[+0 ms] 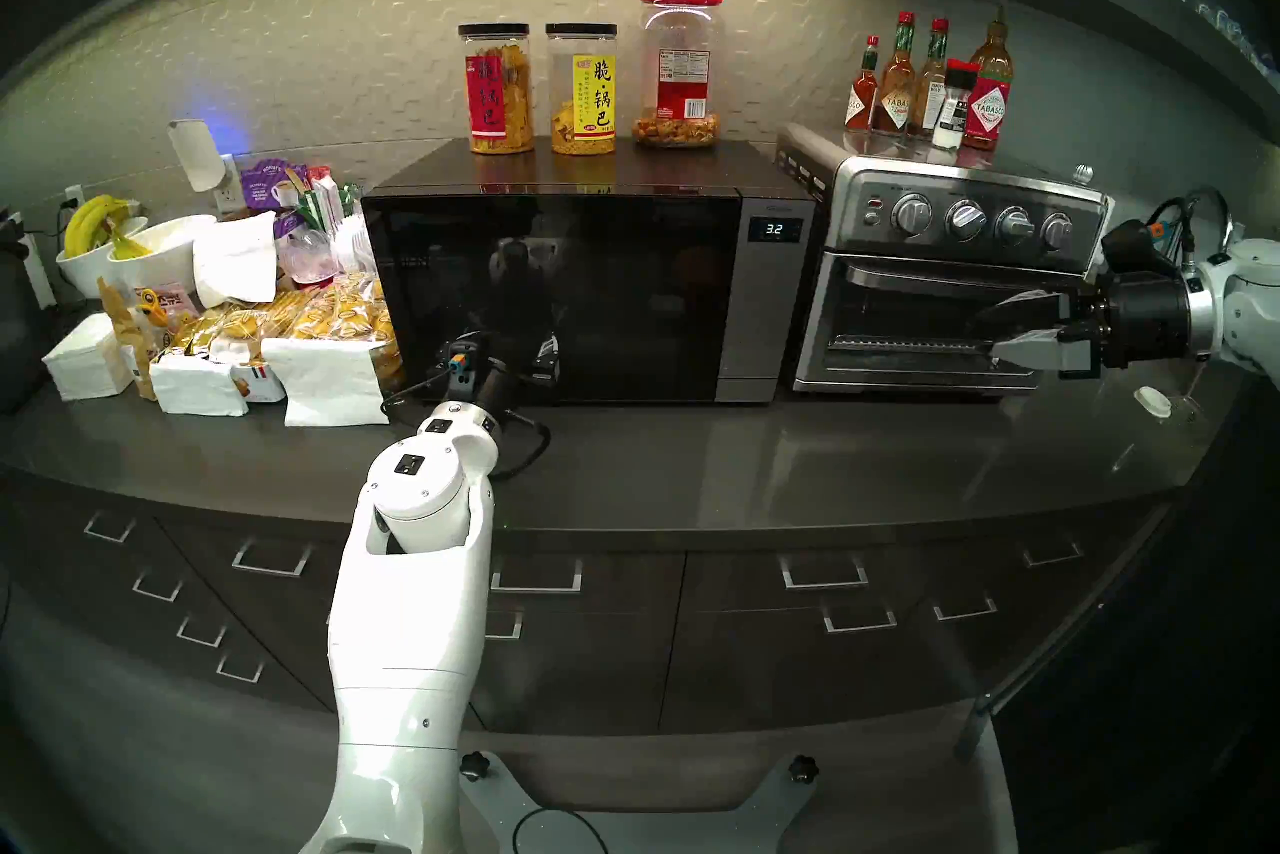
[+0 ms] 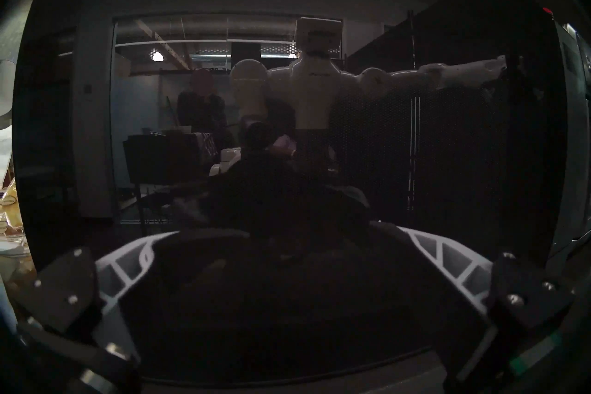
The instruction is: Open the microwave, put the plate inside, and close the door
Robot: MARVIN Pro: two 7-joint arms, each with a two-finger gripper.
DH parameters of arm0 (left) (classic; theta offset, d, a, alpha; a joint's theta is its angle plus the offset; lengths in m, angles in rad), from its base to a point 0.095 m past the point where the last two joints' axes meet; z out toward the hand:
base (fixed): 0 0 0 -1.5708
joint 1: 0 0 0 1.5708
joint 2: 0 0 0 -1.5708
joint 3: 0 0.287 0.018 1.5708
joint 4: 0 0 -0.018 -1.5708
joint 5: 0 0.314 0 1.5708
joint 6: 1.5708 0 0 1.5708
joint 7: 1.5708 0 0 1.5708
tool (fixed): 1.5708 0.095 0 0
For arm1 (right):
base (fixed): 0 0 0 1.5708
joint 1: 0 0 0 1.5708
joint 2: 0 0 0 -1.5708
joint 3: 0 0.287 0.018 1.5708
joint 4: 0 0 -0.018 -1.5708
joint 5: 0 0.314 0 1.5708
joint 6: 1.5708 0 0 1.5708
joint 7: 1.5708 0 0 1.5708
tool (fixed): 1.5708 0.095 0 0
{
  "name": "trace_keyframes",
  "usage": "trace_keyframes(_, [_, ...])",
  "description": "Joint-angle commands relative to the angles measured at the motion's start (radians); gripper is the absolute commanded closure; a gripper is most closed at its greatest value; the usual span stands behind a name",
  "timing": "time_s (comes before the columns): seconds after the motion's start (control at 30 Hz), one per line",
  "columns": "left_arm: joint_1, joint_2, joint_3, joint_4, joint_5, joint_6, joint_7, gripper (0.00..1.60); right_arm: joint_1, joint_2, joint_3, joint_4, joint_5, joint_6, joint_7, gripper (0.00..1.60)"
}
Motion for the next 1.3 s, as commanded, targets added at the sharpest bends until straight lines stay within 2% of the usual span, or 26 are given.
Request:
trace_keyframes(0.0, [0.052,0.032,-0.016,-0.116,-0.052,-0.028,-0.007,0.00,0.017,-0.008,0.009,0.003,0.010,-0.003,0.002,0.00])
trace_keyframes(0.17, [0.137,0.050,-0.008,-0.177,-0.088,-0.040,-0.029,0.00,0.016,-0.008,0.009,0.003,0.009,-0.003,0.002,0.00])
trace_keyframes(0.27, [0.198,0.058,-0.012,-0.236,-0.095,-0.016,-0.044,0.00,0.016,-0.008,0.010,0.003,0.009,-0.003,0.002,0.00])
trace_keyframes(0.33, [0.193,0.054,-0.022,-0.230,-0.096,-0.014,-0.053,0.00,0.015,-0.008,0.010,0.003,0.008,-0.003,0.002,0.00])
trace_keyframes(0.53, [0.286,0.047,-0.046,-0.320,-0.115,-0.010,-0.099,0.00,0.015,-0.007,0.011,0.003,0.008,-0.003,0.001,0.00])
trace_keyframes(0.57, [0.283,0.045,-0.051,-0.315,-0.116,-0.012,-0.108,0.00,0.015,-0.007,0.011,0.003,0.007,-0.003,0.001,0.00])
trace_keyframes(1.13, [0.529,-0.031,-0.159,-0.540,-0.134,-0.038,-0.291,0.00,0.015,-0.008,0.010,0.002,0.008,-0.003,0.001,0.00])
trace_keyframes(1.27, [0.568,-0.047,-0.175,-0.562,-0.131,-0.056,-0.308,0.00,0.016,-0.008,0.009,0.002,0.009,-0.003,0.001,0.00])
